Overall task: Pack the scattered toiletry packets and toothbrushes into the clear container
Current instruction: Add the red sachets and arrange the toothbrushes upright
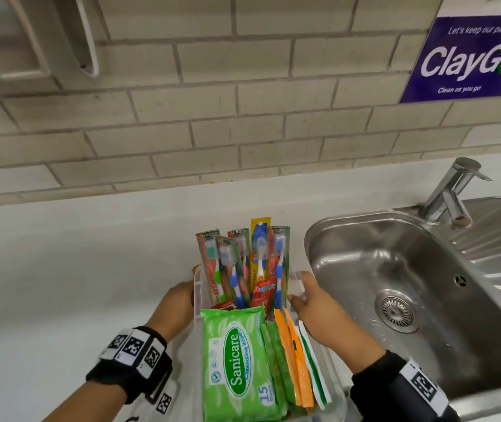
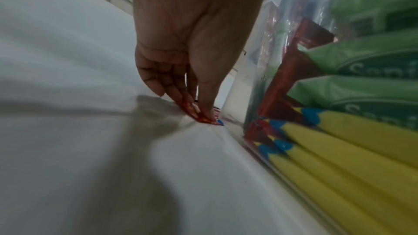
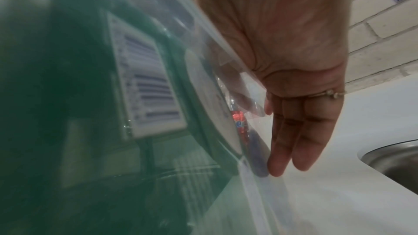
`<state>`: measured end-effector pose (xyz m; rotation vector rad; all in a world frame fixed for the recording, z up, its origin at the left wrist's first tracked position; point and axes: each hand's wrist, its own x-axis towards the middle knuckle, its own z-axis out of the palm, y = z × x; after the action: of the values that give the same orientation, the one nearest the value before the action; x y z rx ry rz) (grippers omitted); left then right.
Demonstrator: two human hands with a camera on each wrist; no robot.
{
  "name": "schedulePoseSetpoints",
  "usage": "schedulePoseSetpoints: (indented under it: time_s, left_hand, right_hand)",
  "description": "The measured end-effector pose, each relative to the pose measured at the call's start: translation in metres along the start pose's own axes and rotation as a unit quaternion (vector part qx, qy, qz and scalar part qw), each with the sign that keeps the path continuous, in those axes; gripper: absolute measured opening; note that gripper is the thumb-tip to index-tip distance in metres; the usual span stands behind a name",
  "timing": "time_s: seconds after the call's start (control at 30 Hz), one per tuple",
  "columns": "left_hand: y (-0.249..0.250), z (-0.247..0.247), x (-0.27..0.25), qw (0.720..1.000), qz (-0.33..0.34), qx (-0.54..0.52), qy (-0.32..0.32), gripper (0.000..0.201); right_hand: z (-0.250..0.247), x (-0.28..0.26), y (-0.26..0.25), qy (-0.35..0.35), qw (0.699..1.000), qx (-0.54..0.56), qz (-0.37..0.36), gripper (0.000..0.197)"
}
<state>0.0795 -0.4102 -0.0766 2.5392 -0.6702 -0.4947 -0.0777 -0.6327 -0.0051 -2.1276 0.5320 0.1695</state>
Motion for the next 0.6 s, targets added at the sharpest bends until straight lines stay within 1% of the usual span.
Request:
schedulePoseSetpoints:
  time_s: [0.1,0.17,0.23,0.33,0.37,0.4,0.47,0.53,0.6]
  left_hand:
    - [-0.002,-0.001,0.003,0.998,-0.023,0.036,-0.04,0.025]
    - [-0.002,-0.008,0.003,0.997,-0.025,0.048,-0.054,0.021]
    - [-0.002,-0.019,0.004,0.999,-0.026,0.015,-0.033,0.017]
    - [-0.001,-0.034,0.013,0.994,-0.052,-0.089,0.044,0.025]
    - [-0.001,-0.037,0.018,0.99,-0.055,-0.112,0.058,0.026]
    - [-0.001,-0.037,0.024,0.991,-0.049,-0.11,0.065,0.025]
    - [-0.003,-0.033,0.033,0.995,-0.044,-0.079,0.048,0.018]
    - [-0.01,-0.023,0.043,0.997,-0.032,-0.061,0.028,0.023]
    - [-0.008,-0.017,0.043,0.996,-0.034,-0.074,0.018,0.027]
  right_hand:
    - [0.0,0.0,0.0,0.0,1.0,0.001,-0.001,0.034]
    - [0.001,0.001,0.001,0.002,1.0,0.0,0.002,0.034]
    - [0.001,0.001,0.001,0.004,1.0,-0.001,0.004,0.034]
    - [0.001,-0.001,0.001,0.003,1.0,-0.001,0.002,0.034]
    - [0.001,-0.001,0.001,0.004,1.0,-0.003,0.002,0.034]
    - [0.001,0.0,0.001,0.005,1.0,-0.006,0.002,0.034]
    - [0.001,0.001,0.001,0.008,1.0,-0.007,0.005,0.034]
    - [0.0,0.0,0.0,0.008,1.0,-0.004,0.007,0.034]
    - [0.0,-0.001,-0.002,0.008,1.0,-0.001,0.007,0.034]
